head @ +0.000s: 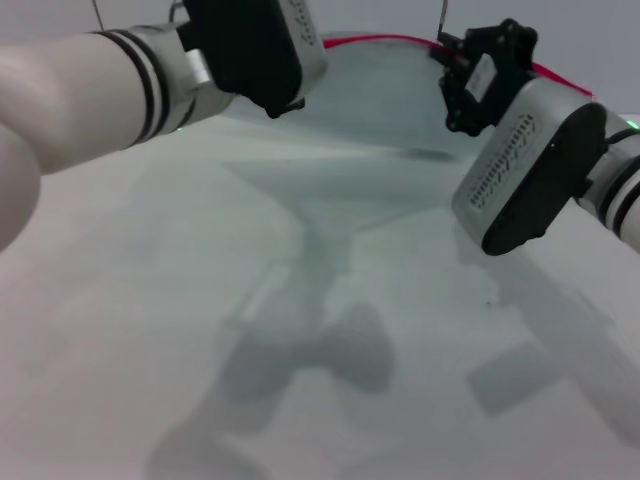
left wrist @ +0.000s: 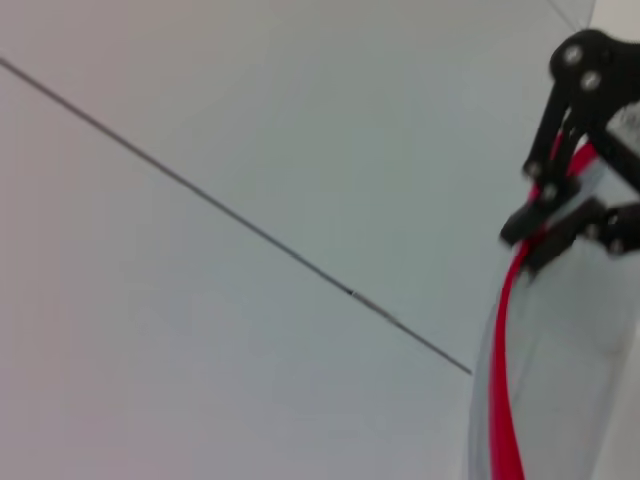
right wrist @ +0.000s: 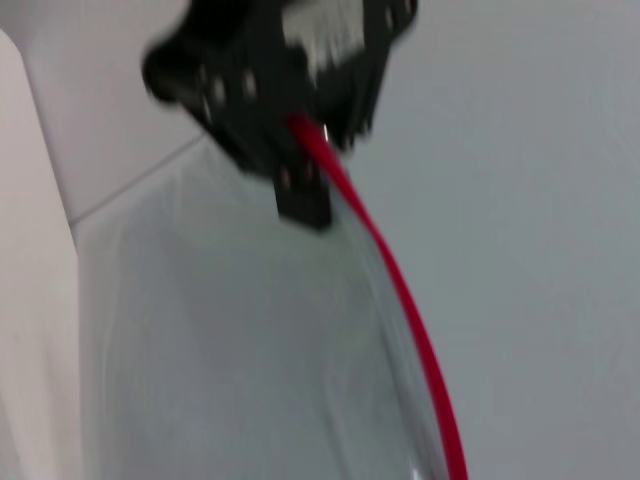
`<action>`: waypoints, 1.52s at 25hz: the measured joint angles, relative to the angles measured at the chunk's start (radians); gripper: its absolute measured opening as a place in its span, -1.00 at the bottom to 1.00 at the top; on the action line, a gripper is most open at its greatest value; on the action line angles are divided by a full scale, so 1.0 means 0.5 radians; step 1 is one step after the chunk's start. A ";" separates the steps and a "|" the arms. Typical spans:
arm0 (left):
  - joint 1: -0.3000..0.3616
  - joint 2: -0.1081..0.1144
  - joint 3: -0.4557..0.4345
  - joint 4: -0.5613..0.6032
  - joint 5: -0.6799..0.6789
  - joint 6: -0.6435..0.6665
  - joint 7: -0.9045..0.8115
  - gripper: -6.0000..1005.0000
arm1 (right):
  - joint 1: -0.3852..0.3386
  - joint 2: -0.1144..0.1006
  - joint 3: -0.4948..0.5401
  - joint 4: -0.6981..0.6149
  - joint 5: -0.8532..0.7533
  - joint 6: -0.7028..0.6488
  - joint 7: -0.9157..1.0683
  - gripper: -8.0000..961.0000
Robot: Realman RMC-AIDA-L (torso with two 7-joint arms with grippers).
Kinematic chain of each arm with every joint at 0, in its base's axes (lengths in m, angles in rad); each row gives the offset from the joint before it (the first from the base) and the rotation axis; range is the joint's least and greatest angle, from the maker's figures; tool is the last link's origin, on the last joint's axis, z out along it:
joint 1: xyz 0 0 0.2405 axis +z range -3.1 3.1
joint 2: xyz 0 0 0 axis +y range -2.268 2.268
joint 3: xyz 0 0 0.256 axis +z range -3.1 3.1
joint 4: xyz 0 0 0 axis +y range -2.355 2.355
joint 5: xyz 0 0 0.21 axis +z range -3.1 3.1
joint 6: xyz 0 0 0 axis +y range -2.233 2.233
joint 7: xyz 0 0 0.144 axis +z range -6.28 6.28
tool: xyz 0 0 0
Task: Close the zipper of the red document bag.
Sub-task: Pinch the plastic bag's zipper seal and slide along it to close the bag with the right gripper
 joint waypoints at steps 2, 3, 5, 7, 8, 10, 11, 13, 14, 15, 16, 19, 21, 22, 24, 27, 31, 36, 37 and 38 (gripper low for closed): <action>0.026 0.002 -0.007 0.023 0.000 0.000 0.001 -0.88 | 0.002 0.000 0.031 0.036 0.000 0.000 0.000 -0.84; 0.040 0.003 -0.013 0.034 0.000 0.000 0.001 -0.88 | 0.004 0.000 0.051 0.054 0.000 0.001 0.000 -0.84; 0.062 0.002 -0.024 0.048 0.000 0.000 0.002 -0.88 | 0.005 0.002 0.088 0.085 0.000 0.003 0.000 -0.84; 0.086 -0.001 -0.041 0.073 0.000 0.000 0.002 -0.88 | 0.006 0.005 0.123 0.104 0.002 0.007 0.000 -0.84; 0.086 -0.001 -0.041 0.073 0.000 0.000 0.002 -0.88 | 0.006 0.005 0.141 0.110 0.002 0.009 0.000 -0.83; 0.107 -0.001 -0.049 0.094 0.000 0.000 0.002 -0.88 | 0.007 0.006 0.173 0.121 0.002 0.009 0.001 -0.83; 0.114 -0.001 -0.052 0.104 0.000 -0.001 0.002 -0.88 | 0.008 0.006 0.190 0.129 0.002 0.009 0.003 -0.83; 0.124 0.000 -0.055 0.114 0.000 -0.001 0.002 -0.88 | 0.012 0.006 0.222 0.148 0.004 0.009 0.009 -0.83; 0.127 -0.001 -0.058 0.118 0.000 -0.001 0.002 -0.88 | 0.012 0.006 0.232 0.154 0.005 0.009 0.010 -0.83; 0.130 -0.001 -0.063 0.123 0.000 -0.001 0.002 -0.88 | 0.013 0.006 0.242 0.160 0.005 0.009 0.012 -0.83; 0.133 -0.001 -0.067 0.125 0.000 -0.001 0.002 -0.88 | 0.014 0.006 0.255 0.168 0.005 0.009 0.013 -0.83; 0.137 -0.002 -0.078 0.128 0.000 -0.001 0.002 -0.88 | 0.018 0.006 0.283 0.184 0.006 0.009 0.013 -0.83; 0.138 -0.003 -0.079 0.128 0.000 -0.001 0.002 -0.88 | 0.019 0.006 0.293 0.190 0.006 0.009 0.016 -0.84; 0.139 -0.003 -0.080 0.128 0.000 0.000 0.002 -0.88 | 0.019 0.006 0.294 0.192 0.006 0.009 0.018 -0.84; 0.140 -0.004 -0.080 0.127 0.000 0.000 0.002 -0.88 | 0.019 0.006 0.294 0.195 0.006 0.009 0.019 -0.84; 0.139 -0.004 -0.083 0.124 0.000 -0.001 0.002 -0.88 | 0.019 0.006 0.296 0.199 0.006 0.009 0.019 -0.84; 0.137 -0.005 -0.097 0.122 0.000 -0.002 0.002 -0.88 | 0.030 0.006 0.297 0.210 0.006 0.024 0.022 -0.84; 0.132 -0.005 -0.101 0.108 0.000 -0.027 0.002 -0.85 | 0.030 0.006 0.243 0.253 0.006 0.160 0.013 -0.83; 0.129 -0.005 -0.101 0.105 0.000 -0.040 0.002 -0.84 | 0.040 0.006 0.238 0.282 0.006 0.176 0.011 -0.83; 0.127 -0.006 -0.102 0.101 0.000 -0.053 0.002 -0.82 | 0.055 0.006 0.241 0.313 0.010 0.183 0.012 -0.82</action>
